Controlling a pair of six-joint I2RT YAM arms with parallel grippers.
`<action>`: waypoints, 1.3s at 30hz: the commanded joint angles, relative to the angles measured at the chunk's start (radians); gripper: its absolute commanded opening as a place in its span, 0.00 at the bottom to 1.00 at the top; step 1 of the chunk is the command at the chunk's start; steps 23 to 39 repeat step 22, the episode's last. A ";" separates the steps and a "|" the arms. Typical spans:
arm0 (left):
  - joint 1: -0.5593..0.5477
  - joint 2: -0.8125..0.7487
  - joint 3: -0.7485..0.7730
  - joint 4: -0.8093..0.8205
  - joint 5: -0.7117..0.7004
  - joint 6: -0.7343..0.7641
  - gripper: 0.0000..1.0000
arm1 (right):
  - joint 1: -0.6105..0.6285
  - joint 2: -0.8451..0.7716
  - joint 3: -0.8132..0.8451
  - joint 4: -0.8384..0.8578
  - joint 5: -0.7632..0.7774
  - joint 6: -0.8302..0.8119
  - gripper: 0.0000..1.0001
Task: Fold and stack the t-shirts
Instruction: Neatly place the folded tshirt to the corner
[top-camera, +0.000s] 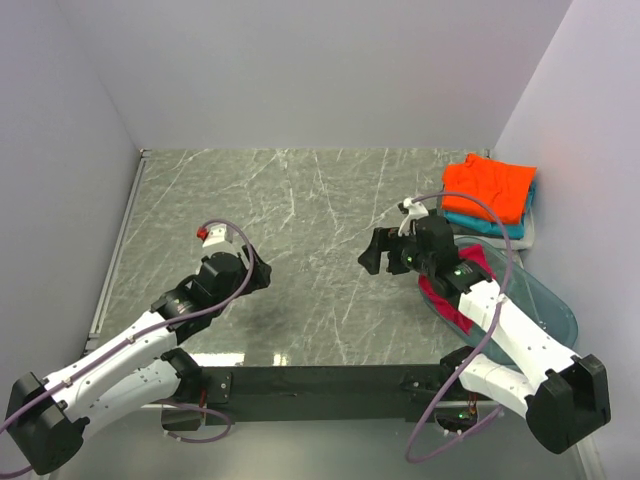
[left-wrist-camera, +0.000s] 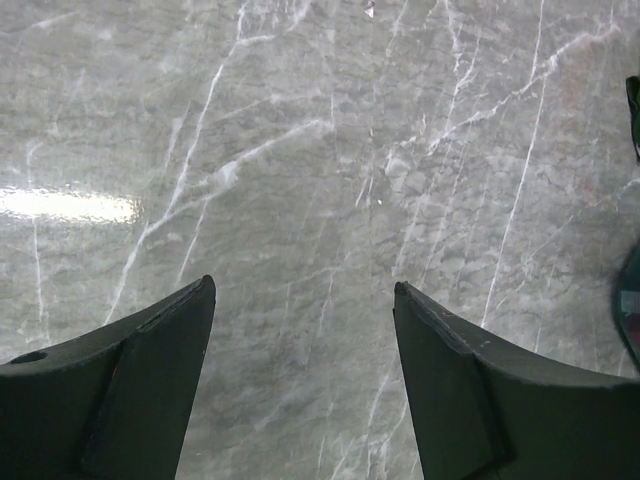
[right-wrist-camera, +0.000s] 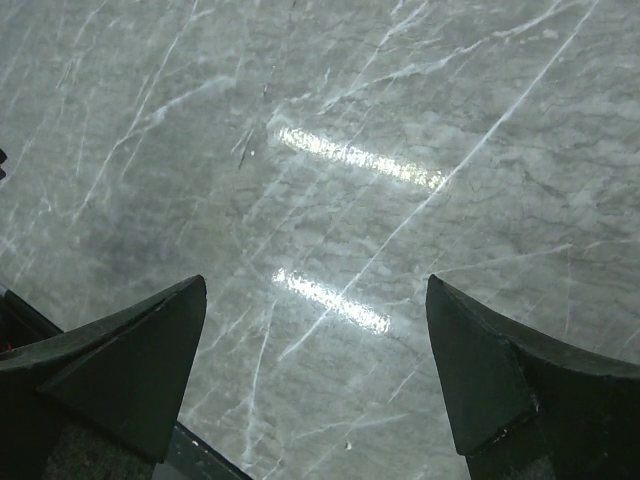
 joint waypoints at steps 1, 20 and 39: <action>0.004 -0.014 0.047 -0.008 -0.034 0.019 0.78 | 0.019 -0.013 0.007 0.058 0.009 0.016 0.96; 0.004 -0.055 0.038 -0.013 -0.056 0.033 0.78 | 0.029 -0.011 0.033 0.048 0.023 -0.009 0.97; 0.004 -0.055 0.038 -0.011 -0.059 0.030 0.79 | 0.031 -0.008 0.033 0.048 0.021 -0.010 0.98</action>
